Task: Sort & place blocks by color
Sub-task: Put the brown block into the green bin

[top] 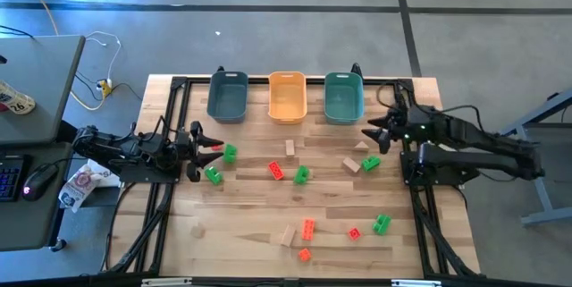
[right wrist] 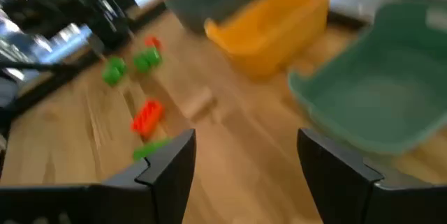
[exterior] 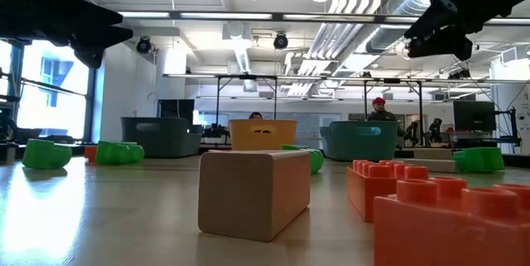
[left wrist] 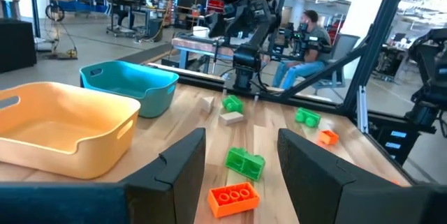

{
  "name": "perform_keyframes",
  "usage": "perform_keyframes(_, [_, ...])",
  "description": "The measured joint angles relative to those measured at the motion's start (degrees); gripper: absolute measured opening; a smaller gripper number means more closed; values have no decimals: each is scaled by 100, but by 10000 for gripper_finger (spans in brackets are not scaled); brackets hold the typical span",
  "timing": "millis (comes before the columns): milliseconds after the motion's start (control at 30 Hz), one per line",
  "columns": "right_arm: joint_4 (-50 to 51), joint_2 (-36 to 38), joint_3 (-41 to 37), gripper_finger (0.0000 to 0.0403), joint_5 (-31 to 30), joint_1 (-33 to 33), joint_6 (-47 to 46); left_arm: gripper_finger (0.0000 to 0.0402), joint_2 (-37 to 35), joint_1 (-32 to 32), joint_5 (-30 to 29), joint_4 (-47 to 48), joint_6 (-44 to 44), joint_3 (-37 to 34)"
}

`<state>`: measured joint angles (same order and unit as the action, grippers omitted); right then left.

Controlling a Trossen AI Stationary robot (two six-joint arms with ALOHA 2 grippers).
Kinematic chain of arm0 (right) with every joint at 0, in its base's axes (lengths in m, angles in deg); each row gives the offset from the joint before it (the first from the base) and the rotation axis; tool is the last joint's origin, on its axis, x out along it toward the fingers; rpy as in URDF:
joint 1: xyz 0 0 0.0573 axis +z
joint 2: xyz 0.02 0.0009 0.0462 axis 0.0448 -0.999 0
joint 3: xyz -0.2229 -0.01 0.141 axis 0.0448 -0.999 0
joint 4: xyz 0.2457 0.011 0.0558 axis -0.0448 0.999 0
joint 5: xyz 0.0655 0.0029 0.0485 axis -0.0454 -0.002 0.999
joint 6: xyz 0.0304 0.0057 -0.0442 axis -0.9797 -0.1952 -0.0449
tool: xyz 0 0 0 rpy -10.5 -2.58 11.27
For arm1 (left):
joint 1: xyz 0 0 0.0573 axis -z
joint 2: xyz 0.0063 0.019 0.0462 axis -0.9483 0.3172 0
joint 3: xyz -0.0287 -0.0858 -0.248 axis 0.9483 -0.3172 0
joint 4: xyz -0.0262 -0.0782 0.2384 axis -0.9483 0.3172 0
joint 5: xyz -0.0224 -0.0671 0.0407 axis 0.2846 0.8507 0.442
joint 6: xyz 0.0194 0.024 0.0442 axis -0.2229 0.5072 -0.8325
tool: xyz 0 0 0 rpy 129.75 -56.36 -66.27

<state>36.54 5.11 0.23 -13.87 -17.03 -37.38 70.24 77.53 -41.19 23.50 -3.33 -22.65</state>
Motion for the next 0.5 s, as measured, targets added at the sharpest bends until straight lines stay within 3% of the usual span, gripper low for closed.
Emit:
perform_keyframes(300, [579,-1408,606,236,660,28,-532,168,-1,0,-131,-2,154,0])
perform_keyframes(500, [563,-2107,675,236,731,415,-782,168,-1,0,-367,-26,218,0])
